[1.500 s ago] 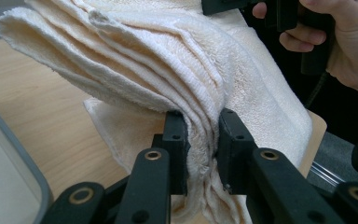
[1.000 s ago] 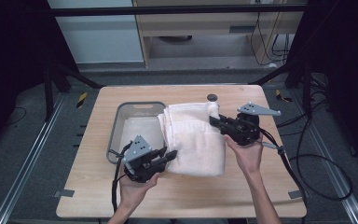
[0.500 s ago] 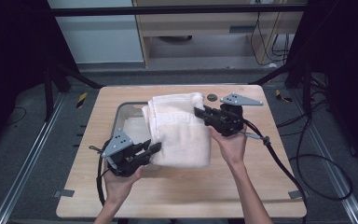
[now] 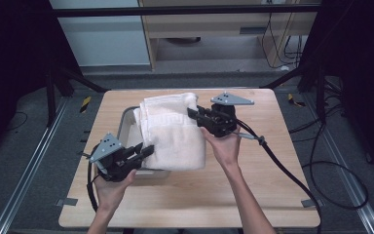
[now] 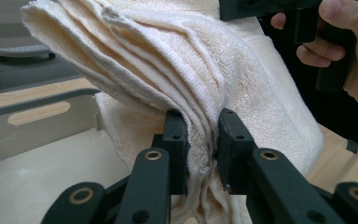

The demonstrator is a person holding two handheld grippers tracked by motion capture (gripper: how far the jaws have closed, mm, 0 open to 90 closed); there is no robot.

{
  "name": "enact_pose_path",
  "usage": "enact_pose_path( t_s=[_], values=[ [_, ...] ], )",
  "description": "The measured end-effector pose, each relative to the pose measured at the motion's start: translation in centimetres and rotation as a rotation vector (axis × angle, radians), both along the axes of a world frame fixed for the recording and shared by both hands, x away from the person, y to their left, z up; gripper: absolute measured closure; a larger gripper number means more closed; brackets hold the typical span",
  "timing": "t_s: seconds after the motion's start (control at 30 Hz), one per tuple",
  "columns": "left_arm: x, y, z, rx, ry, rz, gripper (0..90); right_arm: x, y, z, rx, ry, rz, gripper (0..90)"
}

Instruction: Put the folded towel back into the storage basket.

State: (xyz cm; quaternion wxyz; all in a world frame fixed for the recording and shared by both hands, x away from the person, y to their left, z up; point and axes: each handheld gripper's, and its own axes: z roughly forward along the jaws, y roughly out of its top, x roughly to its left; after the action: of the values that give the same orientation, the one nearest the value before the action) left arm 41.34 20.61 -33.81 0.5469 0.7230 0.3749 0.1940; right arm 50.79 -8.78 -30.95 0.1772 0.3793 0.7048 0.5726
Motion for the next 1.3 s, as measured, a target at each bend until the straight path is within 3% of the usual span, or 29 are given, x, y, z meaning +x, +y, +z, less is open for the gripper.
enact_pose_path(
  t_s=[0.8, 1.03, 1.3],
  values=[
    [1.7, 5.7, 0.0, -0.003, 0.027, 0.137, 74.7, 3.5, 7.3, -0.1, -0.012, 0.008, 0.039, 73.5],
    [2.8, 7.0, -0.8, 0.007, 0.062, 0.160, 74.7, 4.8, 9.0, -1.3, -0.015, 0.029, 0.042, 73.5],
    [3.9, 7.9, -2.4, 0.043, 0.110, 0.191, 74.7, 6.4, 10.6, -3.9, -0.023, 0.083, 0.045, 73.4]
  ],
)
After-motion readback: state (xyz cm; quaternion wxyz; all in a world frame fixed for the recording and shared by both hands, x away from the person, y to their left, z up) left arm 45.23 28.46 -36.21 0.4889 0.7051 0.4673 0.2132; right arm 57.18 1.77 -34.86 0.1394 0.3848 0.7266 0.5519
